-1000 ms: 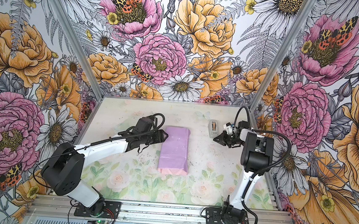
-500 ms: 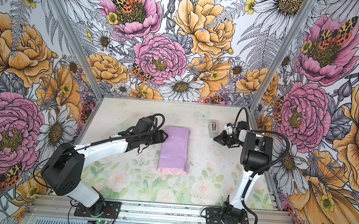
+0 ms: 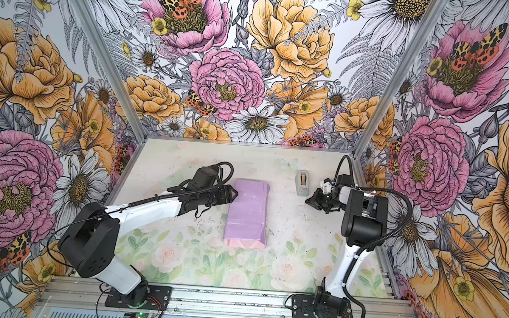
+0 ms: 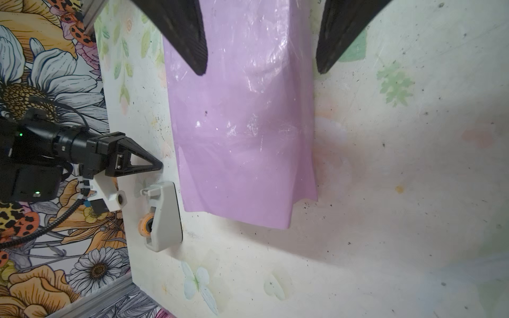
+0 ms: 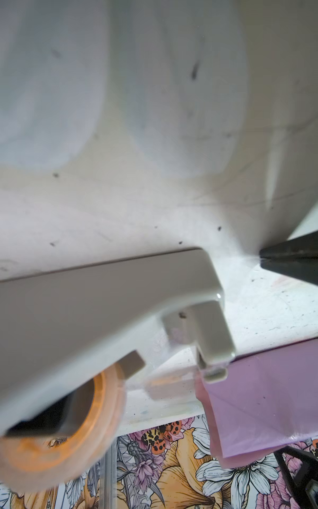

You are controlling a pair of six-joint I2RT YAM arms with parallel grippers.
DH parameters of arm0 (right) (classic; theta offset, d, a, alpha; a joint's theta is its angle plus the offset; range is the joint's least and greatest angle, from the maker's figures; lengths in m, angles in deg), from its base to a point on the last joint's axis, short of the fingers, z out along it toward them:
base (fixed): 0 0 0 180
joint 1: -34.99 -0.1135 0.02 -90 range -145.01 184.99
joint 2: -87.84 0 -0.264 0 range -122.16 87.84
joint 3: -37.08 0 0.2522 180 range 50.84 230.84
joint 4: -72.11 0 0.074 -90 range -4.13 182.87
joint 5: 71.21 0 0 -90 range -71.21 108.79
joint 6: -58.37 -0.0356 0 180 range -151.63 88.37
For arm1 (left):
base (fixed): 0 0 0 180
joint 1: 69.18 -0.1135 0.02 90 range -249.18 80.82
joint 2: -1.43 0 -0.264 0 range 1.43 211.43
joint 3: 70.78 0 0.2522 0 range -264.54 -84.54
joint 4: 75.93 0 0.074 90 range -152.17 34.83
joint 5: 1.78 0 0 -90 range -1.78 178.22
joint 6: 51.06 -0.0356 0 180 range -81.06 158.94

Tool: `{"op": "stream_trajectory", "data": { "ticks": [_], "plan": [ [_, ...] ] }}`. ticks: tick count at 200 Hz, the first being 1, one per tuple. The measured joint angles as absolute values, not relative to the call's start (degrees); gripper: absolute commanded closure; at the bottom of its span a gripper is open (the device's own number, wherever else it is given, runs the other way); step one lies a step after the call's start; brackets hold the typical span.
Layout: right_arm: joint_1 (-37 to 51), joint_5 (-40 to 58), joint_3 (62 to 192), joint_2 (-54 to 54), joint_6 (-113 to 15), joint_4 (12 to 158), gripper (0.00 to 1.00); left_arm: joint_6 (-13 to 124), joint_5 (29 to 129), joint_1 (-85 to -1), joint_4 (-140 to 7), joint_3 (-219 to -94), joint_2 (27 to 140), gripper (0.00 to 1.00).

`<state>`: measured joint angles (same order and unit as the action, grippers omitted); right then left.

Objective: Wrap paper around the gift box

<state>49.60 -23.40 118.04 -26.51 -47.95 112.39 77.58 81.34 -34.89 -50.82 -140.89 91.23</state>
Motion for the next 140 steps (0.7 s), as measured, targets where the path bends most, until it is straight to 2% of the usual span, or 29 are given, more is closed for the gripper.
{"op": "stream_trajectory", "data": {
  "ticks": [41, 100, 140],
  "plan": [
    [49.6, -23.0, 116.1, -23.4, -47.9, 112.5, 1.00, 78.1, 81.3, -34.9, -50.9, -140.9, 91.2, 0.33],
    [49.6, -24.4, 112.2, -2.7, -48.6, 112.5, 1.00, 81.3, 80.4, -35.9, -53.0, -137.5, 91.4, 0.30],
    [49.0, -26.4, 108.5, 3.5, -49.9, 112.2, 1.00, 83.1, 78.4, -35.6, -55.1, -137.3, 93.7, 0.30]
  ]
}}
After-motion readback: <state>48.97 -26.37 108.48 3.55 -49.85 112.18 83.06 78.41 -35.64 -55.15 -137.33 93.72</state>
